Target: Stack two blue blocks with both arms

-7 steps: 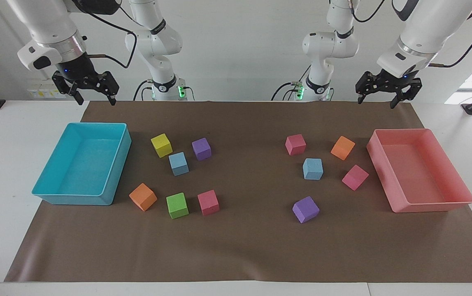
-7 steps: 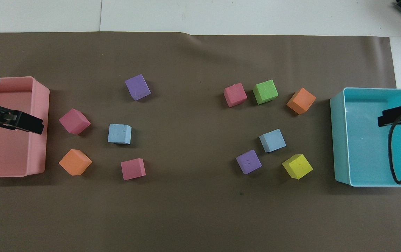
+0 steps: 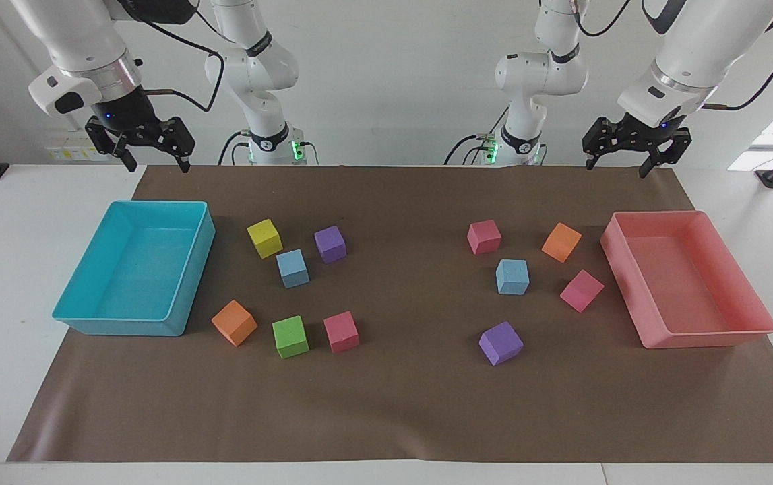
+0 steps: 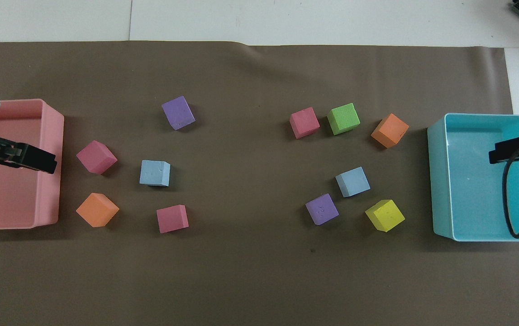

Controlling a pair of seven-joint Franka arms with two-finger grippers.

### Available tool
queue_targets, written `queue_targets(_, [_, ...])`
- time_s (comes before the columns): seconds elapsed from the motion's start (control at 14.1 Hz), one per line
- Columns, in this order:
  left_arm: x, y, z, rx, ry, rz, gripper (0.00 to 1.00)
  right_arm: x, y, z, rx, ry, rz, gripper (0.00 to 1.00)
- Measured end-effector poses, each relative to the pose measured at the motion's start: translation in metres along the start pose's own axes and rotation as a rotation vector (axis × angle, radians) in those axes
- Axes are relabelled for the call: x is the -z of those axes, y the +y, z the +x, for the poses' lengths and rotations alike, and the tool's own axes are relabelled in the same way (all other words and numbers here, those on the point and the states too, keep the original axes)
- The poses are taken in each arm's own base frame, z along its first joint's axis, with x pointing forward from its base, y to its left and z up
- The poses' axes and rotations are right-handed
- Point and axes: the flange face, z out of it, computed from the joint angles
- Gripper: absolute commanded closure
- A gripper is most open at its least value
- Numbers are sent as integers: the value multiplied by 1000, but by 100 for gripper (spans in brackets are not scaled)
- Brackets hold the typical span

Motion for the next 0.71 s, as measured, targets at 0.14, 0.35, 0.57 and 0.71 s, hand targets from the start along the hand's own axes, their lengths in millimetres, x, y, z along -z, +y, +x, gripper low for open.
queue_targets(0.14, [0,-1,0,2,2,0,0,0,0,0,0,0,0,0])
queue_targets(0.35, [1,-2,1,4,15,1,0,0,0,0,0,0,0,0])
queue_targets(0.57, [1,-2,2,2,17,2,0,0,0,0,0,0,0,0])
queue_targets(0.71, [1,1,2,-3,17,2,0,0,0,0,0,0,0,0])
